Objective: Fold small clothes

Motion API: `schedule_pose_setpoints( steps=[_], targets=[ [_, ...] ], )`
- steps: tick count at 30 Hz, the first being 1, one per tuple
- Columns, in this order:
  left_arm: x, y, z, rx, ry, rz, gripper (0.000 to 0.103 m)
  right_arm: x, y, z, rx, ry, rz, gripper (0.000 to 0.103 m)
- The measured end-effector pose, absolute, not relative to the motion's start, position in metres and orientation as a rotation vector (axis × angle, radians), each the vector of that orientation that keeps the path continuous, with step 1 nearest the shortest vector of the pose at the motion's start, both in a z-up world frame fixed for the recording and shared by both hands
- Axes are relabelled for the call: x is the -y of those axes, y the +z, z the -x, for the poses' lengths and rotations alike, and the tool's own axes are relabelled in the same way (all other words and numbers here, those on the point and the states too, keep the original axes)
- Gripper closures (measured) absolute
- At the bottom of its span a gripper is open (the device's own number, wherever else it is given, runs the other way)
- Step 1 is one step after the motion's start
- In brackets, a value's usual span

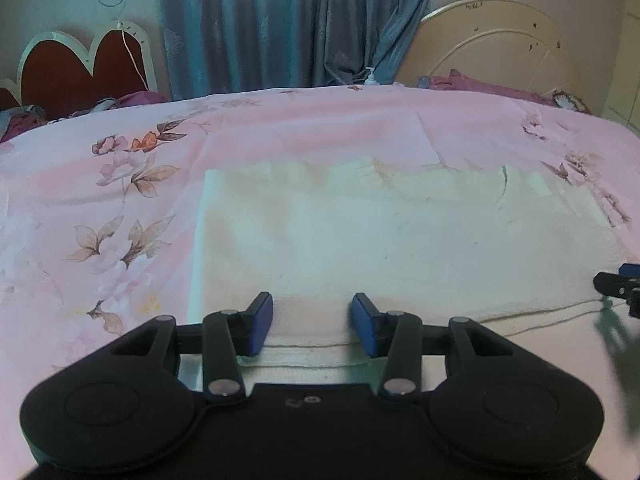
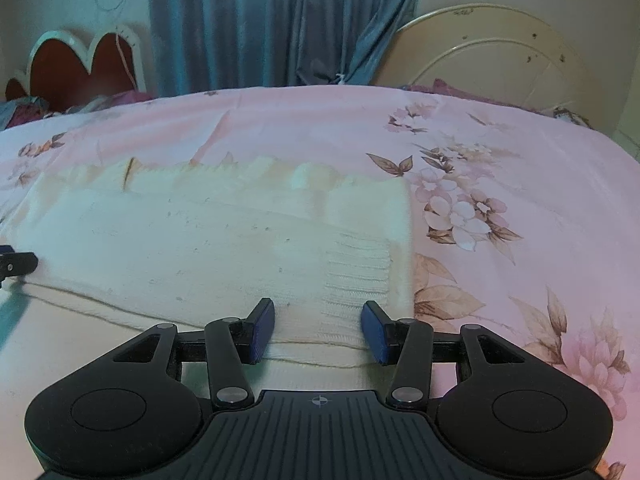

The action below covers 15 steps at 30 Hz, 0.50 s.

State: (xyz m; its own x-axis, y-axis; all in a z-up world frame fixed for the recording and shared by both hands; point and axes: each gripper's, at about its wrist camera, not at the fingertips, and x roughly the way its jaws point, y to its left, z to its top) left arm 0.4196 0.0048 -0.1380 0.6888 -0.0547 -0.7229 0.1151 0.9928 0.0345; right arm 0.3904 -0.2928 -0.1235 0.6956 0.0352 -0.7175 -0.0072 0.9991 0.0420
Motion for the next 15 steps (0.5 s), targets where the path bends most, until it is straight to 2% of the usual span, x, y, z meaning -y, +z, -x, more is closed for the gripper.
schedule_pose_setpoints(
  steps=[15],
  targets=[
    [0.002, -0.103, -0.377, -0.796, -0.086, -0.066, 0.045, 0.292, -0.09, -0.343, -0.774, 0.094, -0.169, 0.055]
  ],
)
